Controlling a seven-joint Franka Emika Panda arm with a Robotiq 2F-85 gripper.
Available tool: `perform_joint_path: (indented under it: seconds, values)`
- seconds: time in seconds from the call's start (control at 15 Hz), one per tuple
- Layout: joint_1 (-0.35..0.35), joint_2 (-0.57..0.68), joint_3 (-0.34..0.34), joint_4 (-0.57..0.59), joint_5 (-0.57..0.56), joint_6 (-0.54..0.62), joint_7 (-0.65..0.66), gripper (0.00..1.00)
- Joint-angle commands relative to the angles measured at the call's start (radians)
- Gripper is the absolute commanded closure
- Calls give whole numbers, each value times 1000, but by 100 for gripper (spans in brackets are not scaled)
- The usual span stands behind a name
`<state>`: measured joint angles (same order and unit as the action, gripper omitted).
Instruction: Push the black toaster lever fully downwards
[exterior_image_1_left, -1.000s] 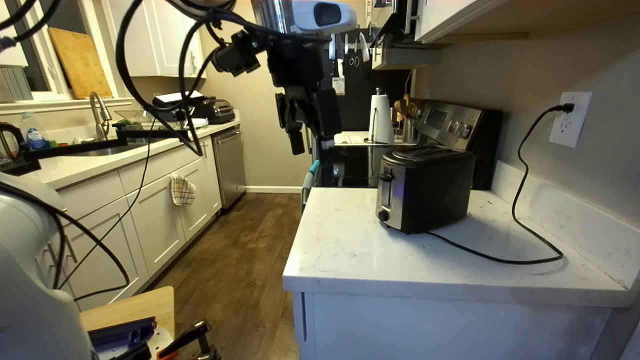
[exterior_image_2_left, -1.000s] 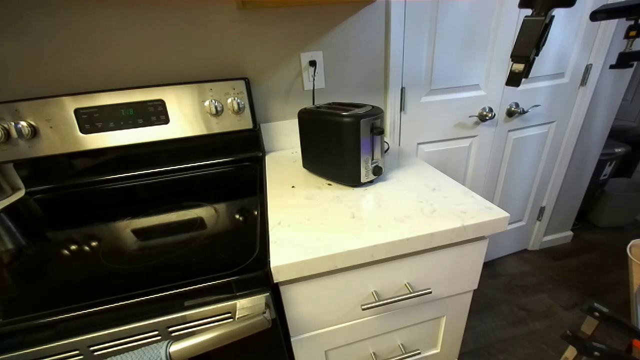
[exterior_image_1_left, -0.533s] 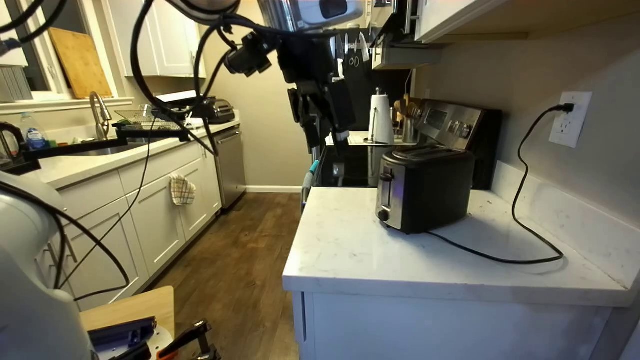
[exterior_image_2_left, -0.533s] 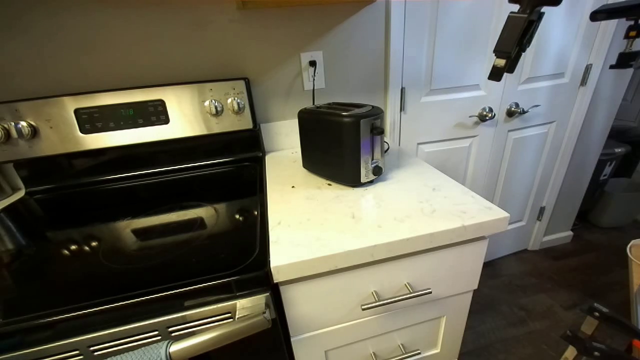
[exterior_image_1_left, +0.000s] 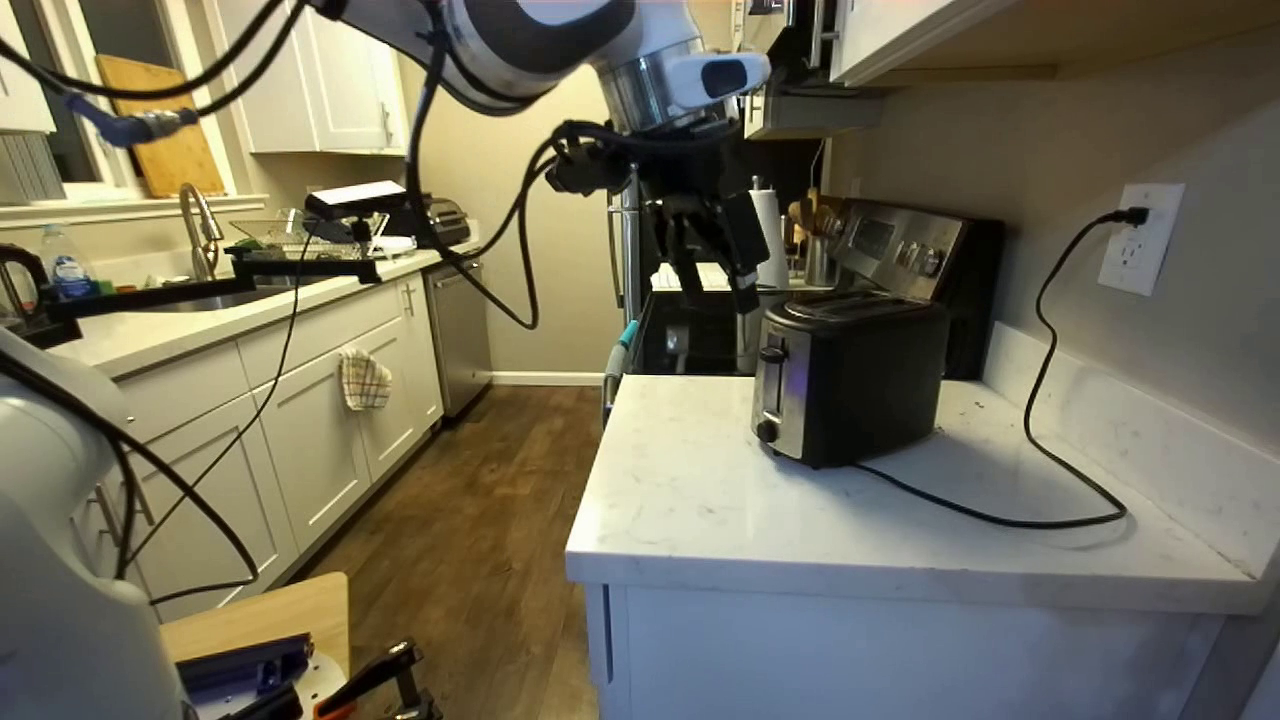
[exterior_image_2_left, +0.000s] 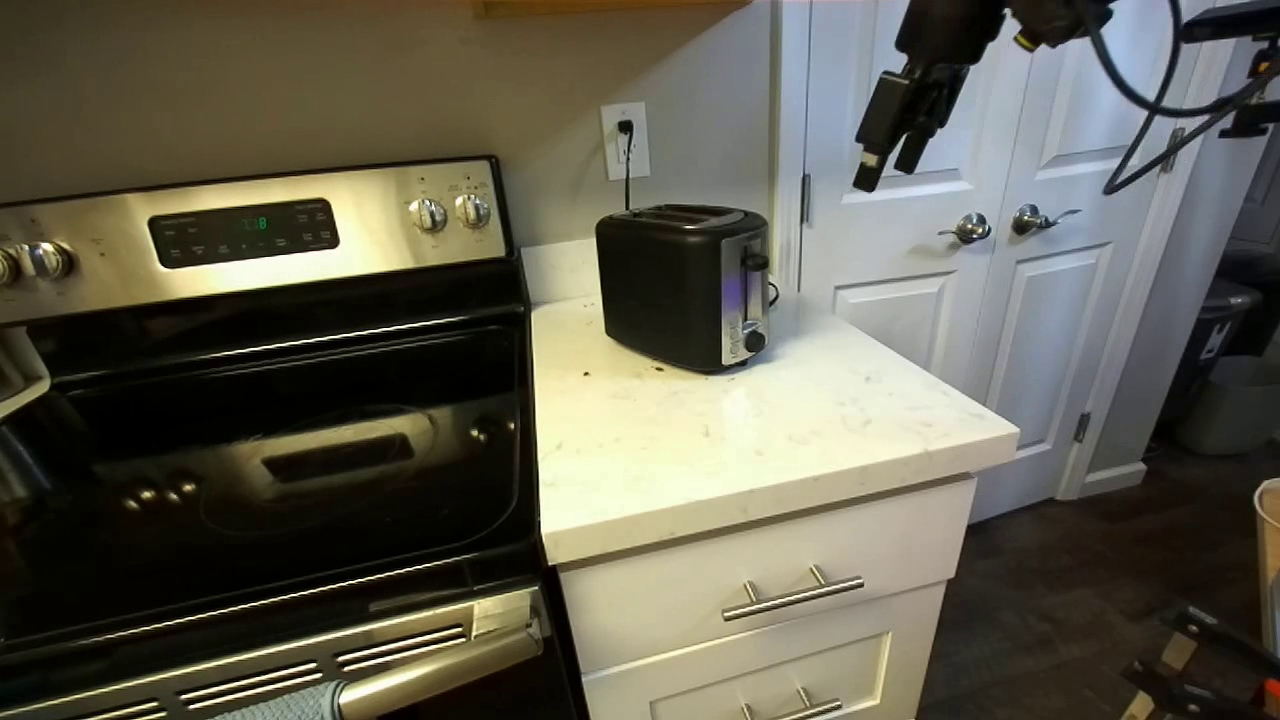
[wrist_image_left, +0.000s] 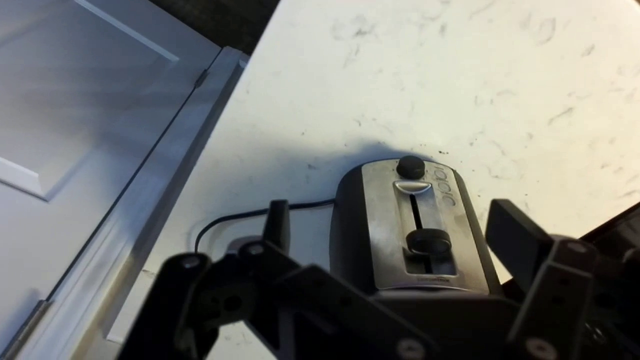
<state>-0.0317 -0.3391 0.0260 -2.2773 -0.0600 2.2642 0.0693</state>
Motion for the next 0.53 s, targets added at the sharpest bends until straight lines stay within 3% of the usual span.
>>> perform_joint_path:
  seconds: [0.0, 0.07, 0.47]
  values:
    - [5, 155, 22, 117, -11, 42, 61, 11]
    - [9, 184, 26, 142, -12, 36, 66, 27]
    - [35, 302, 28, 250, -21, 34, 101, 66]
